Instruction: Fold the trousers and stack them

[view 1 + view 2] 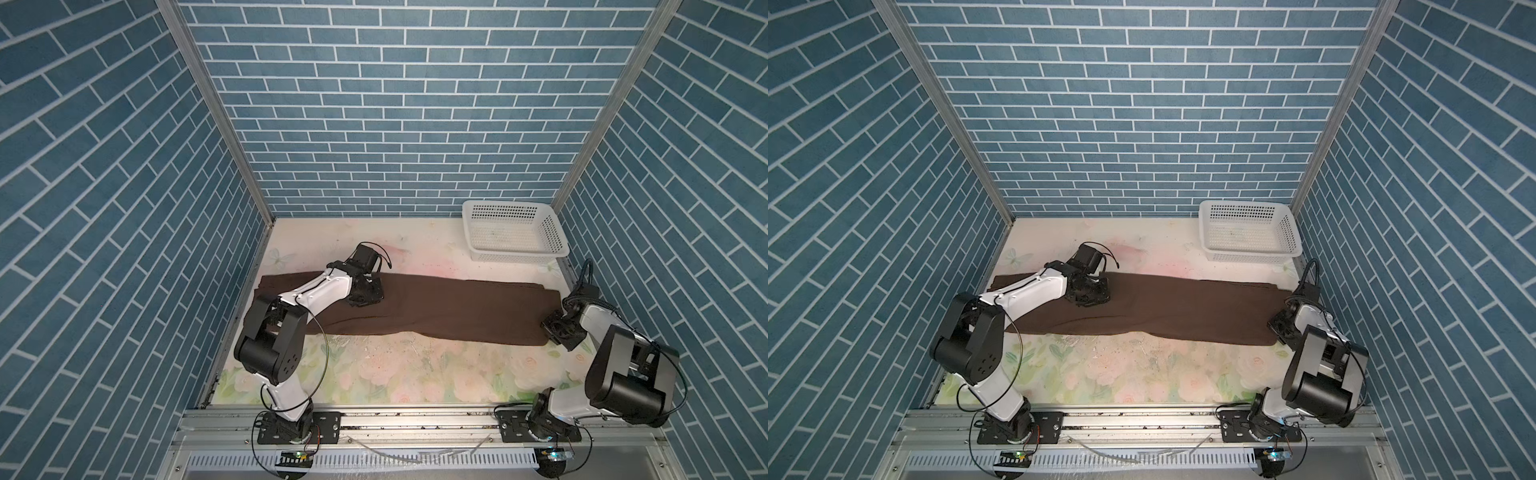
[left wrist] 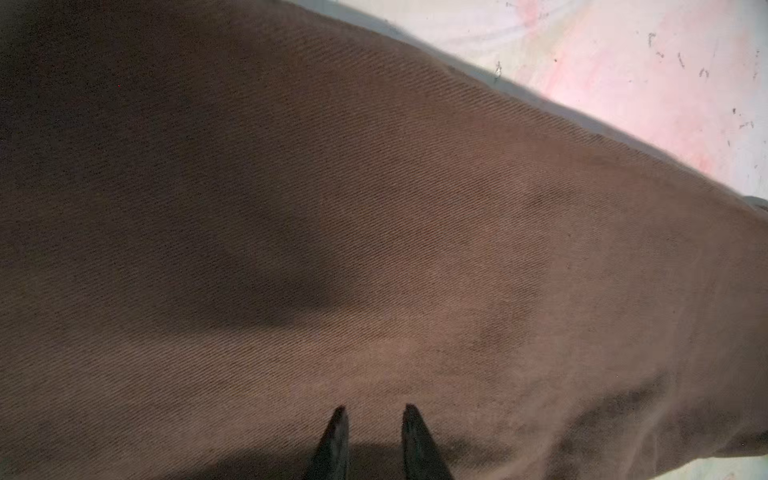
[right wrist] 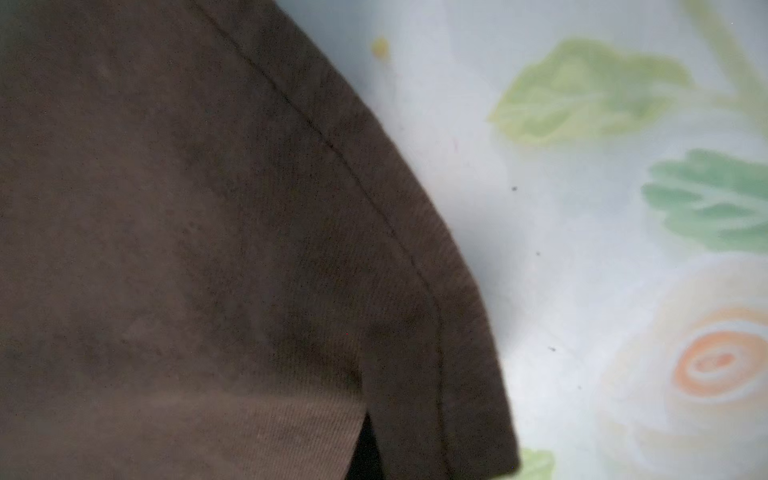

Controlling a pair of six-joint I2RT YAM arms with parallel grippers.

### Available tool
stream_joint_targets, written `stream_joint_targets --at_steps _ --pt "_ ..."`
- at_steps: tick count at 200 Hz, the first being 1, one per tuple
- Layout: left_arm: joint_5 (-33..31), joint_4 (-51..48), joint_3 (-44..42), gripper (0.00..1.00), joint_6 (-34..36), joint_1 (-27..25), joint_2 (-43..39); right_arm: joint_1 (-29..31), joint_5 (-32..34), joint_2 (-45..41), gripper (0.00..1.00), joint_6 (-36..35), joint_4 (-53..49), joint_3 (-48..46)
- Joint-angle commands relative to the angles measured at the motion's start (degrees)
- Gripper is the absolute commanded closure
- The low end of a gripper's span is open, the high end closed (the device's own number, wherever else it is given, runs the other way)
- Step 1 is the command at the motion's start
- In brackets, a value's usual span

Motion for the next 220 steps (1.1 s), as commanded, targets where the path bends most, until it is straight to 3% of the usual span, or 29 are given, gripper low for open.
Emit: stream_joint_targets --at_steps 1,51,99,151,220 --pt "-0.5 -0.8 -0.9 0.75 0.3 -0.2 -2.4 -0.1 2.2 2.5 1.0 0.9 4.6 0.0" --pt "-5.2 -4.1 -1.0 0.75 2.5 -0.2 -7.1 0.0 8.5 -9.1 1.0 0.3 5.7 2.1" --pt "-6.7 -3.5 -3.1 0.75 3.0 0.0 -10.4 2.6 13.3 -16.1 1.0 -2.4 1.1 11.6" --pt "-3.8 -2.0 -5.4 0.77 3.0 2.4 -9.6 22.7 20.3 -17.0 1.0 -4.1 2.6 19.0" --pt "-2.2 -0.8 -10.7 0.77 3.6 8.9 -12.5 53.6 25.5 -6.7 1.0 -11.4 6.8 25.3"
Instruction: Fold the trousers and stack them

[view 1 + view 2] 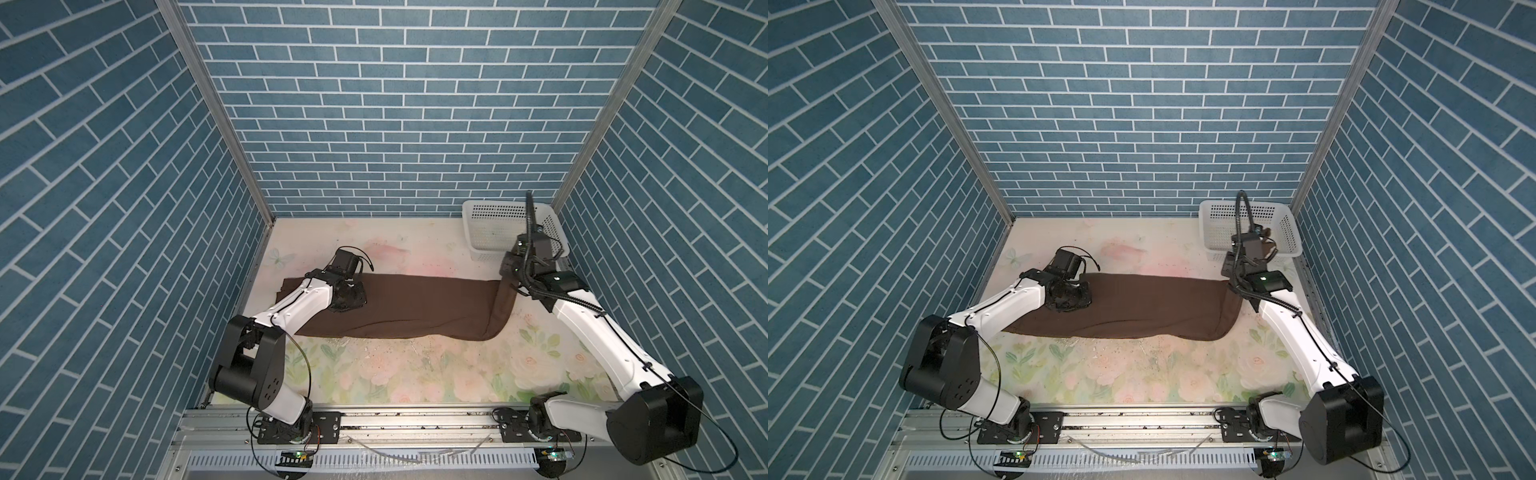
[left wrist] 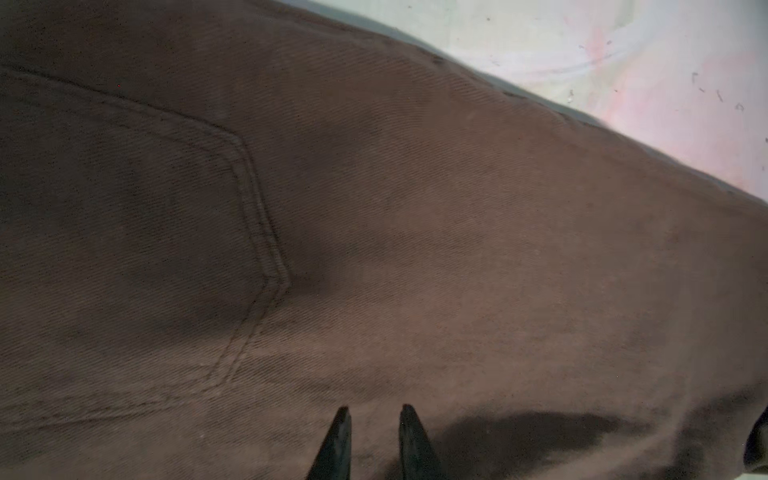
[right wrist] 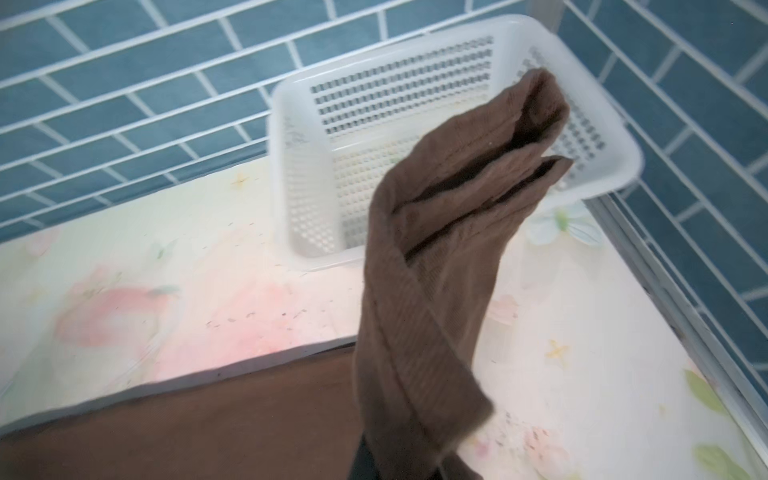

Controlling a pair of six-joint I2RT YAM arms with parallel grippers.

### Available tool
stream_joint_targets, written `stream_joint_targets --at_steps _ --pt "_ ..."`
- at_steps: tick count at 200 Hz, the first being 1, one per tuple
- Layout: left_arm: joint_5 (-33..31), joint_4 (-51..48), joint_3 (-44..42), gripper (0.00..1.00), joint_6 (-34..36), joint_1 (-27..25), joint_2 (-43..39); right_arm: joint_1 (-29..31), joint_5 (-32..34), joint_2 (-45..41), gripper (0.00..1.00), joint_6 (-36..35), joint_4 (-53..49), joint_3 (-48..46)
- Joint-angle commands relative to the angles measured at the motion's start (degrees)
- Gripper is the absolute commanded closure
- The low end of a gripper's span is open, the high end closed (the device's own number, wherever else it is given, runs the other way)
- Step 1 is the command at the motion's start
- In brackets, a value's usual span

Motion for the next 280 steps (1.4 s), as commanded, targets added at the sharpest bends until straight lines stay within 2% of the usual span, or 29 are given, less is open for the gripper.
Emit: stream_joint_targets --at_steps 1,30,57,98,124,176,200,235,253,264,280 --pt "0.7 0.2 -2.1 0.77 0.8 2.5 -1.8 9.0 3.8 4.0 1.0 -4.7 2.4 4.2" --pt "1.3 0.7 -4.2 0.77 1.2 5.5 -2.7 22.6 8.2 12.5 1.0 -8.0 2.2 8.2" --pt "1.5 1.4 -5.8 0.77 1.2 7.4 -3.5 32.0 10.0 21.5 1.0 -7.9 2.5 10.6" --pt "1.6 1.8 -7.1 0.77 0.6 8.0 -3.7 40.1 6.6 36.6 1.0 -5.8 2.3 15.3" --pt "0.9 1.3 -7.1 0.77 0.7 8.0 -4.6 42.2 3.5 40.6 1.0 -4.7 2.6 16.5" --pt "2.4 2.8 -7.4 0.76 -0.3 8.1 -7.3 44.0 1.6 36.5 0.97 -6.1 5.9 10.7" --pt "3.5 3.4 -7.1 0.76 -1.3 8.0 -7.3 45.5 -0.1 35.0 0.77 -7.5 6.4 9.4" --pt "3.1 2.1 -6.1 0.76 -3.3 7.9 -7.0 47.8 -0.5 30.8 0.64 -6.5 6.8 7.1" --pt "2.7 1.6 -5.5 0.68 -3.5 6.7 -7.6 47.8 0.2 24.6 0.57 -4.2 7.7 2.8" --pt "2.4 1.6 -4.8 0.6 -3.4 5.1 -8.0 47.4 3.2 19.8 0.49 -2.6 7.5 -0.8" --pt "1.8 2.4 -3.6 0.51 -3.4 1.7 -7.7 44.4 4.1 12.7 0.43 1.1 5.8 -5.8"
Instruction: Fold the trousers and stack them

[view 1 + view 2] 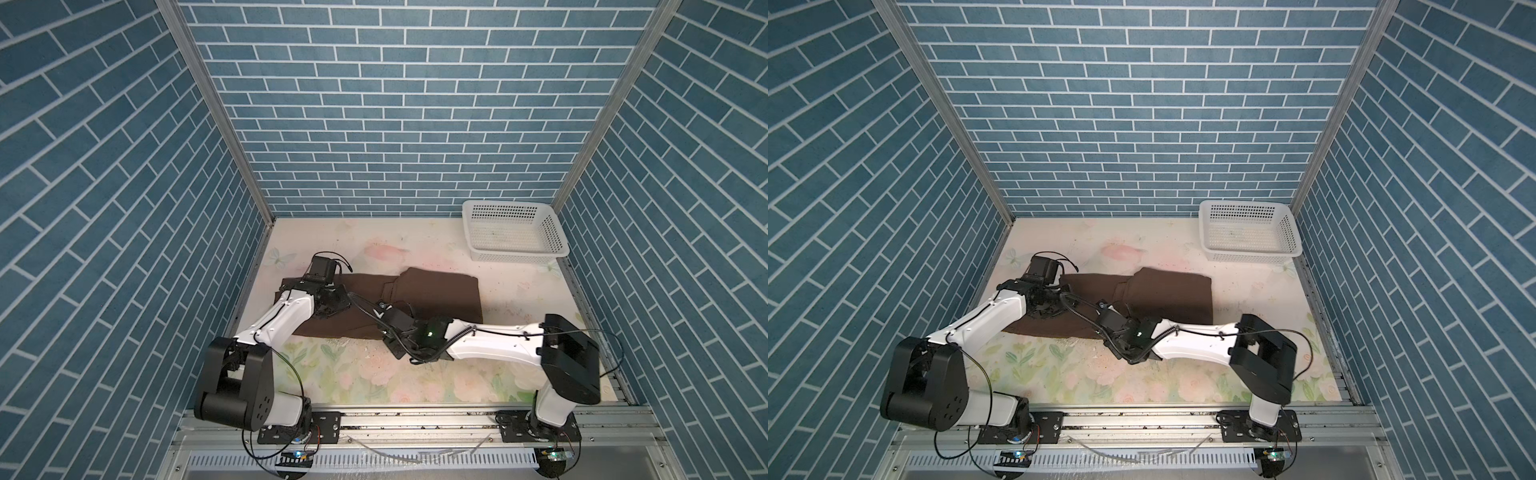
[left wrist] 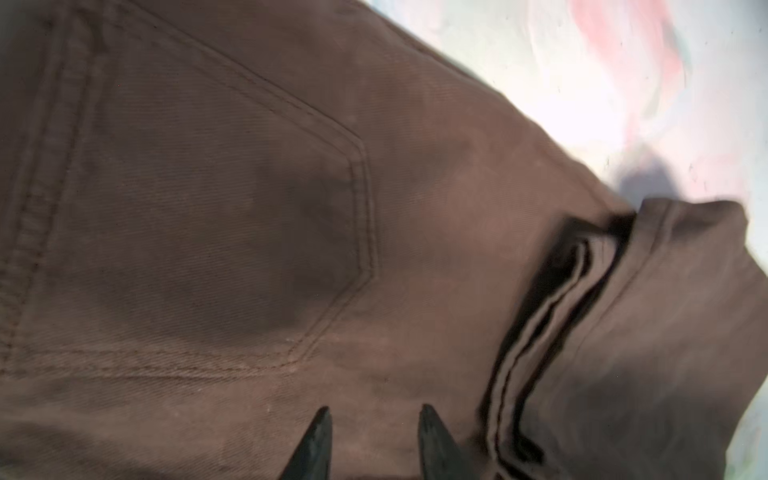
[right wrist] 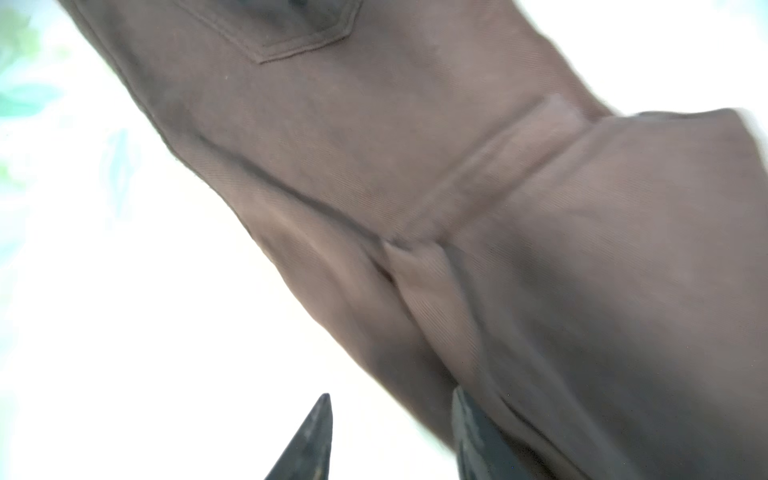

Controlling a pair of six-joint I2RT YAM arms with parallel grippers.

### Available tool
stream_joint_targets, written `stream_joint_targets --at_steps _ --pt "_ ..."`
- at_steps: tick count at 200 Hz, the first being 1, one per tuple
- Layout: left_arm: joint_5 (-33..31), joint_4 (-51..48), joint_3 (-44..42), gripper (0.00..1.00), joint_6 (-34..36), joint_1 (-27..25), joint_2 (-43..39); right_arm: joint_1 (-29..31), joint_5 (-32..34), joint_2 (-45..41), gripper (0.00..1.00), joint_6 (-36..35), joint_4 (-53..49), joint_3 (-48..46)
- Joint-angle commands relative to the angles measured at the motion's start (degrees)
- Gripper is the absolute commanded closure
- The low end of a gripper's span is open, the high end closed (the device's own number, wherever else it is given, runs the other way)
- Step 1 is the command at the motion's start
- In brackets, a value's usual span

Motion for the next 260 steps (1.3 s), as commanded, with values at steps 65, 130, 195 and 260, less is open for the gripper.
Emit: stream_joint_targets --at_steps 65,130,195,260 --pt "1.0 9.9 7.3 0.44 -1.3 -14.9 10.4 -27.8 -13.3 -37.0 0.37 19.6 -0.5 -28.0" --pt "-0.1 13.6 12.9 0.37 -0.3 -18.0 23.5 -35.4 -21.2 -41.8 0.39 23.0 0.6 -33.3" --pt "2.6 13.8 17.2 1.0 0.1 -18.4 27.7 -35.8 -19.7 -40.1 0.39 23.9 1.3 -33.5" --pt "-3.6 -4.7 22.7 1.0 1.3 -18.4 15.6 -36.2 -16.8 -39.5 0.4 24.8 -0.5 -34.0"
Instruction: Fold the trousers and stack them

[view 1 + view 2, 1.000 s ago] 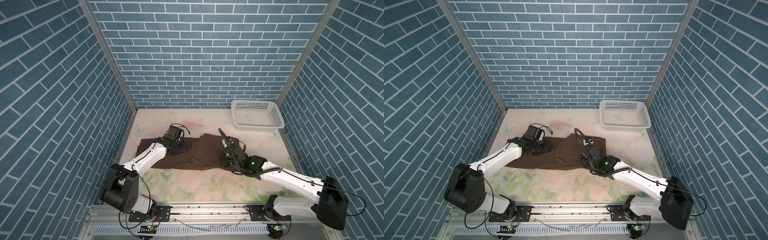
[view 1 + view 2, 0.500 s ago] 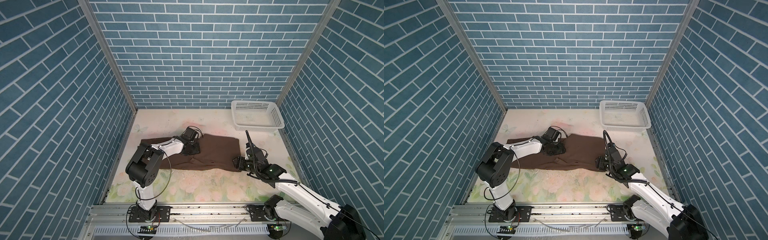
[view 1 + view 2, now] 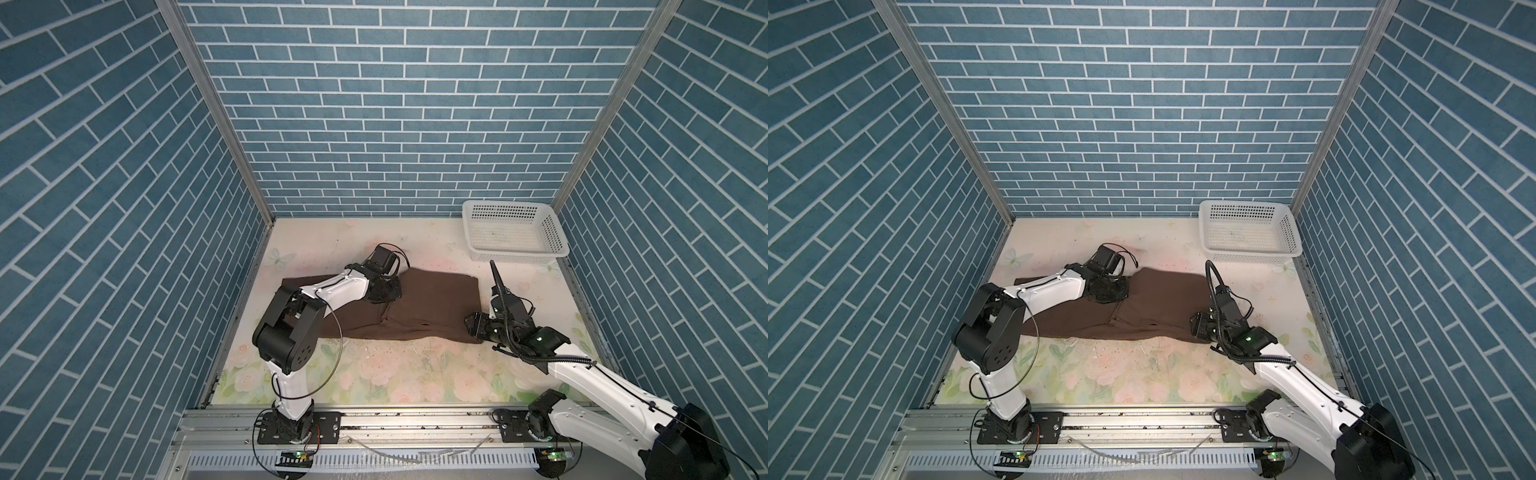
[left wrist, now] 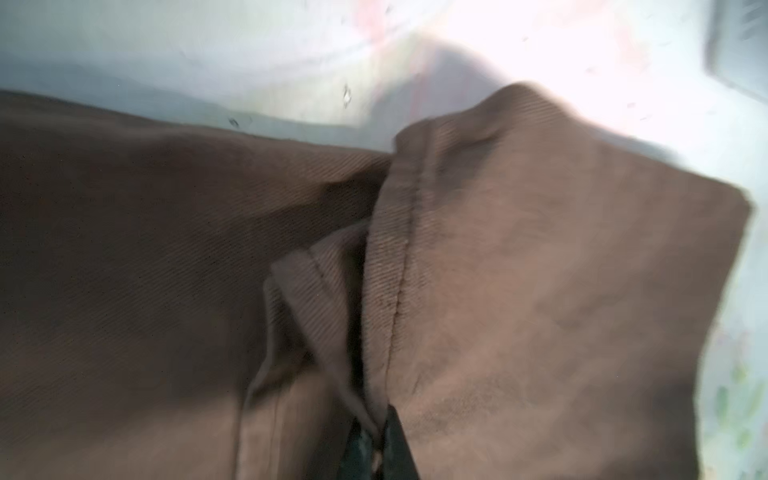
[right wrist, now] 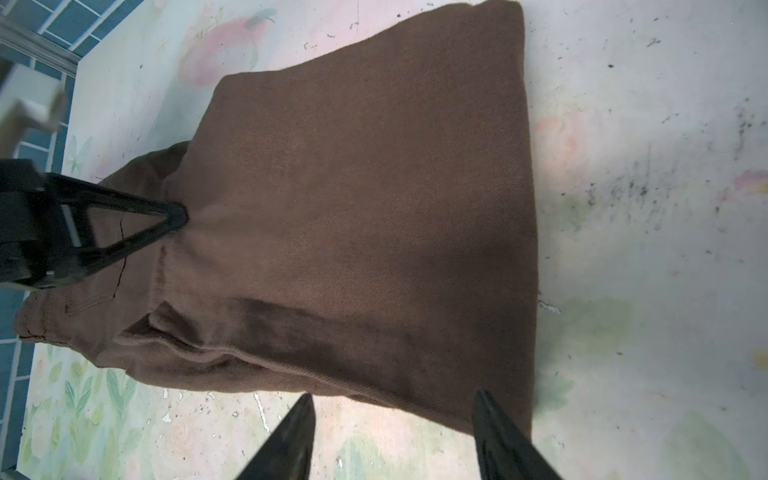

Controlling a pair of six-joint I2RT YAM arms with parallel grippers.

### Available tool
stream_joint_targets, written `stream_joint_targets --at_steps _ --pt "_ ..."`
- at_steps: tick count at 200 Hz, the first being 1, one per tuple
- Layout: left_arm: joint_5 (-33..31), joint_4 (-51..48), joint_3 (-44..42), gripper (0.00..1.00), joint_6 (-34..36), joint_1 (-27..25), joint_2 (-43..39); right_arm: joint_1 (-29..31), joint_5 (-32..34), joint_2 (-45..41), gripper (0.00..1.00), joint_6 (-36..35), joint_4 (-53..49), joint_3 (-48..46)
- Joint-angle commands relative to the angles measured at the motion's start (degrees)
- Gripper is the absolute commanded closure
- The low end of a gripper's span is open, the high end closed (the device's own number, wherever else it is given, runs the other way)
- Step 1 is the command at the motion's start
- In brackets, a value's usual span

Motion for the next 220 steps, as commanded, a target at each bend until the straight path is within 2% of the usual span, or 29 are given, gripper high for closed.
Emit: stream_joint_targets --at_steps 1,26,48,67,78,100,109,121,167,189,220 --pt "-4.2 -10.8 3.7 1.0 1.2 -0.2 -6.4 -0.3 1.9 0.3 0.39 2.0 -1.1 -1.3" --pt "-8.3 -17.0 3.8 1.0 1.4 -0.2 -10.6 -0.4 1.9 0.9 0.4 2.0 -1.1 -1.1" --pt "-11.3 -18.6 1.9 1.0 1.6 0.9 -11.8 -0.5 1.6 1.2 0.4 2.0 -1.4 -0.8" --pt "-10.0 -16.8 -0.7 1.0 1.0 4.3 -10.2 -0.4 1.7 1.4 0.36 1.8 -1.9 -0.5" --pt "-8.2 -16.3 -1.5 0.9 0.4 6.3 -8.3 -0.4 2.2 1.5 0.34 1.8 -2.4 -0.4" --pt "-6.5 -16.5 -2.0 0.55 0.0 8.7 -5.2 -0.5 3.2 2.2 0.29 1.4 -4.0 0.5" --pt "-5.8 -16.6 -2.0 0.47 -0.2 9.1 -4.7 -0.5 3.8 2.8 0.28 1.1 -4.8 0.9" --pt "-4.9 -16.5 -1.9 0.43 -0.3 9.2 -4.7 -0.5 4.6 3.8 0.26 0.5 -5.5 1.6" --pt "-0.9 -16.5 -3.7 0.43 -0.5 9.0 -10.5 -1.2 4.9 10.4 0.21 -3.0 -4.4 5.6" --pt "0.3 -15.6 -6.7 0.47 -1.2 8.5 -15.3 -2.8 3.1 11.9 0.21 -4.8 -1.6 7.3" --pt "3.5 -8.1 -12.8 0.58 -3.7 6.3 -18.0 -6.2 -0.8 16.0 0.21 -4.8 2.4 8.3"
